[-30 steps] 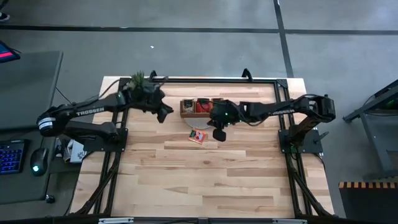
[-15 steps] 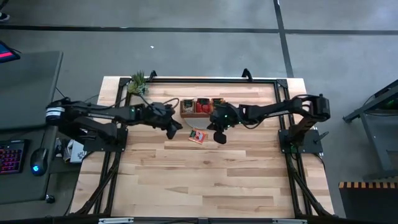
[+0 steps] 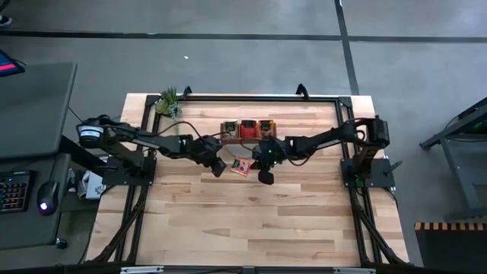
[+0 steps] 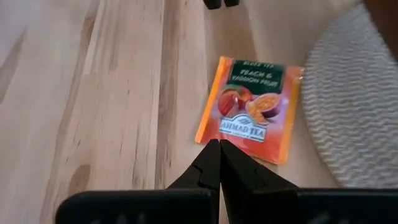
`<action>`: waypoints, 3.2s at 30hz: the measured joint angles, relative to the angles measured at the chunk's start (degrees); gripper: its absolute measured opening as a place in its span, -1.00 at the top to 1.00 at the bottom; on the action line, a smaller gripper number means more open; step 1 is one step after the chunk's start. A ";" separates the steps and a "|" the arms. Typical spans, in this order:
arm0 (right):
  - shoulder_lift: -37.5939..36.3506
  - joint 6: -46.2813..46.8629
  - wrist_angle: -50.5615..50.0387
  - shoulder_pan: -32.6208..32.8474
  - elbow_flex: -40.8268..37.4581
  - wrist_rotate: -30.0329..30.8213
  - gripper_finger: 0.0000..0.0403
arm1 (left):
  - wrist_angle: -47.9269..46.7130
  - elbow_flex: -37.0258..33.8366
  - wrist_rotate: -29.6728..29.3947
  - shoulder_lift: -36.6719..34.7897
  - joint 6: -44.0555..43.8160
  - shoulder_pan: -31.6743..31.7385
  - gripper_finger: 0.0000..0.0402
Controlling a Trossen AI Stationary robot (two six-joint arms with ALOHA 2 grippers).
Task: Pick & Place Tea
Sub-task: Put the orange tea bag in the right section of the wooden organizer
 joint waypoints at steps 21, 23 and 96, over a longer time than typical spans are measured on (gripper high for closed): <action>5.90 -2.93 5.48 0.95 1.86 -0.85 1.00 | 4.71 0.07 -0.20 4.10 -2.97 0.00 0.61; 6.52 -3.61 5.40 0.91 2.96 -0.97 1.00 | 4.56 0.07 -0.20 4.10 -2.97 0.00 0.61; 12.50 0.86 9.67 0.32 3.85 -4.75 1.00 | 16.11 0.33 3.18 14.87 -26.02 0.07 -0.10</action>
